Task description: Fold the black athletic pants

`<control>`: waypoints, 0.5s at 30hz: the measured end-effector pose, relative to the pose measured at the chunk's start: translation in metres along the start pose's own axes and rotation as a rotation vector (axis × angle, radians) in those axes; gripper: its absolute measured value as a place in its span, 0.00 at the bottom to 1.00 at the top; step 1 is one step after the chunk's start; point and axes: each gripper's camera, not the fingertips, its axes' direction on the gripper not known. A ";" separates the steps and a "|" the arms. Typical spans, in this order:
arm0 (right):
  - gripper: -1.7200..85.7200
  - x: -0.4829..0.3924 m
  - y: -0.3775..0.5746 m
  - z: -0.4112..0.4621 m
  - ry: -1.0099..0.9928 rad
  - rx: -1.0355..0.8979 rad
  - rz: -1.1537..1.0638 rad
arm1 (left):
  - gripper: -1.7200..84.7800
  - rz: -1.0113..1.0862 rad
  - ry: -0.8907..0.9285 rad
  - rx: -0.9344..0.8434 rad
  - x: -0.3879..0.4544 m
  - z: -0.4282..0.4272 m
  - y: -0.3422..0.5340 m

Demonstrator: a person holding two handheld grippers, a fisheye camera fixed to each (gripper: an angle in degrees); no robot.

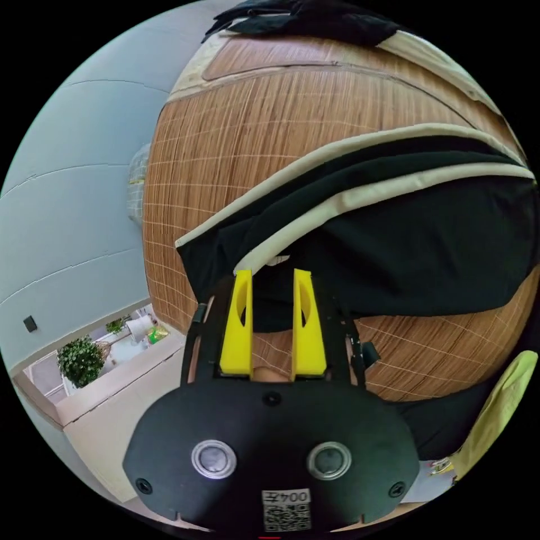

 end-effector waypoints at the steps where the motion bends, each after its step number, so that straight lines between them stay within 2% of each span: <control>1: 0.07 -0.006 0.002 -0.002 0.005 0.017 0.005 | 0.10 0.021 0.011 0.088 0.021 -0.012 0.016; 3: 0.10 -0.012 0.008 -0.011 0.025 0.073 0.043 | 0.07 0.063 0.000 0.154 0.061 -0.017 0.037; 6: 0.15 -0.014 0.033 -0.041 0.028 0.223 0.211 | 0.05 0.156 -0.069 0.197 0.140 -0.008 0.064; 8: 0.19 -0.014 0.063 -0.058 -0.065 0.319 0.386 | 0.04 0.206 -0.102 0.219 0.181 -0.001 0.079; 12: 0.23 -0.049 0.103 -0.035 -0.202 0.320 0.589 | 0.03 0.234 -0.186 0.225 0.230 0.016 0.098; 15: 0.25 -0.089 0.106 0.011 -0.244 0.207 0.681 | 0.02 0.218 -0.174 0.210 0.231 0.015 0.102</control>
